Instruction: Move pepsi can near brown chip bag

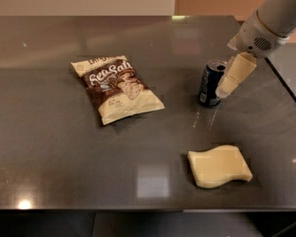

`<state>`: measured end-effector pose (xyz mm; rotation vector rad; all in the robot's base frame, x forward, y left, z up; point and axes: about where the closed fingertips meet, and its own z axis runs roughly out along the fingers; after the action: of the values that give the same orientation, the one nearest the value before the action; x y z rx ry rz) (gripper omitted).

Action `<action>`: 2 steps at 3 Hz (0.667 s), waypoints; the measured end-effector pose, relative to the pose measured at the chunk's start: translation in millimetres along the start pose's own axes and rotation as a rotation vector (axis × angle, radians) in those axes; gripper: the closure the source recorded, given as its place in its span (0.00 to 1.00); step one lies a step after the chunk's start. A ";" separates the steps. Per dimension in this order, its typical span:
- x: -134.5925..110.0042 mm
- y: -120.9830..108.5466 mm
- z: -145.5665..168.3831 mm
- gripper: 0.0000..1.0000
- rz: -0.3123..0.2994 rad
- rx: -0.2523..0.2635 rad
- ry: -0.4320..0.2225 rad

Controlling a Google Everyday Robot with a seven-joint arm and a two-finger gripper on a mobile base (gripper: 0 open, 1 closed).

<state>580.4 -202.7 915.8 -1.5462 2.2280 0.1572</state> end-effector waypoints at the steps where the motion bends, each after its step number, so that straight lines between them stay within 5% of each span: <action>1: -6.8 -2.1 9.6 0.02 0.007 -0.028 -0.032; 2: -11.8 -0.6 12.9 0.26 0.004 -0.046 -0.047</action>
Offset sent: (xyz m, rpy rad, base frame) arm 0.0069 0.0172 -0.0049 0.0753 0.0309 0.0300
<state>587.9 -188.4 908.9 -1.5459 2.2054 0.2448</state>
